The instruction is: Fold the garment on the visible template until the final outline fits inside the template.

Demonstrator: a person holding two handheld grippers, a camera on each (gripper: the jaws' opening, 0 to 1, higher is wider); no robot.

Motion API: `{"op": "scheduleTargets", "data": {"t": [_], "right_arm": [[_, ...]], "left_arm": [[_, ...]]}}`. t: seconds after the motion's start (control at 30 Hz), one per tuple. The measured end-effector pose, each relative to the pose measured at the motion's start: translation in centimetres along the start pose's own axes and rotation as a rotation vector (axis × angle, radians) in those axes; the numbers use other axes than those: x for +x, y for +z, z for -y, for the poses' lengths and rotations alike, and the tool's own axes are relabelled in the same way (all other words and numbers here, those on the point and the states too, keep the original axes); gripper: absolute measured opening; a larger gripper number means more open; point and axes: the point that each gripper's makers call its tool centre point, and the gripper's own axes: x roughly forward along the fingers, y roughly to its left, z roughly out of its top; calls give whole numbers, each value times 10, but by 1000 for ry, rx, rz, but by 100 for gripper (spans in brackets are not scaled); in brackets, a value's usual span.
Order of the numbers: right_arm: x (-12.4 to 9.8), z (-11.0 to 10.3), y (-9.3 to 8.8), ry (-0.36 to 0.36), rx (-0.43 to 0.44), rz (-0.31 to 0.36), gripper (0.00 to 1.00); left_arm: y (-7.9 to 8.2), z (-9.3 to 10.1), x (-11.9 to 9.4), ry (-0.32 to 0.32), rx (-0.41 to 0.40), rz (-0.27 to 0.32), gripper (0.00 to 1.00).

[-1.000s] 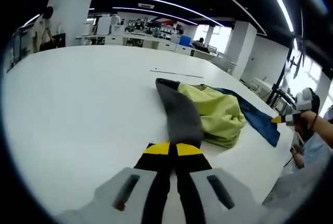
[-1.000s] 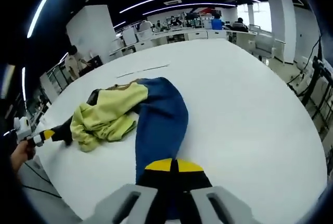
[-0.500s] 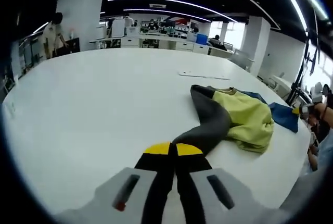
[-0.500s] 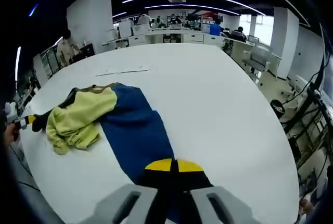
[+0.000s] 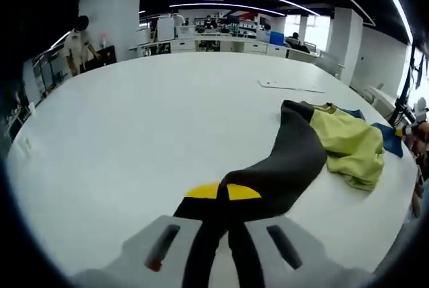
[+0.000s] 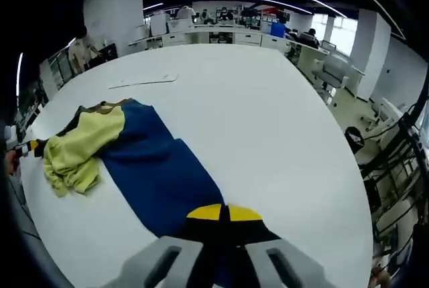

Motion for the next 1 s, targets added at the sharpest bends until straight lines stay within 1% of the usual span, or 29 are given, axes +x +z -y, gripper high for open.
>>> {"op": "scheduleTargets", "data": {"t": [0.07, 0.2, 0.37, 0.5, 0.63, 0.77, 0.93, 1.0], "right_arm": [[0, 5, 3, -14, -15, -1, 0], [3, 16, 6, -42, -62, -20, 0], [8, 27, 6, -66, -82, -32, 0], [12, 39, 2, -95, -94, -51, 0], [15, 45, -1, -106, -65, -46, 0], [17, 48, -3, -116, -66, -44, 0], [18, 59, 2, -150, -78, -40, 0], [18, 59, 5, -151, -84, -39, 0]], "left_arm": [[-2, -6, 3, 11, 6, -22, 0], [-3, -16, 7, 37, 22, -38, 0], [-4, -23, 8, 59, 50, -53, 0], [-4, -31, 9, 78, 61, -63, 0], [-1, -36, 13, 93, 81, -73, 0], [2, -44, 17, 119, 136, -93, 0], [11, -56, 18, 143, 122, -83, 0], [16, -61, 20, 157, 128, -79, 0]]}}
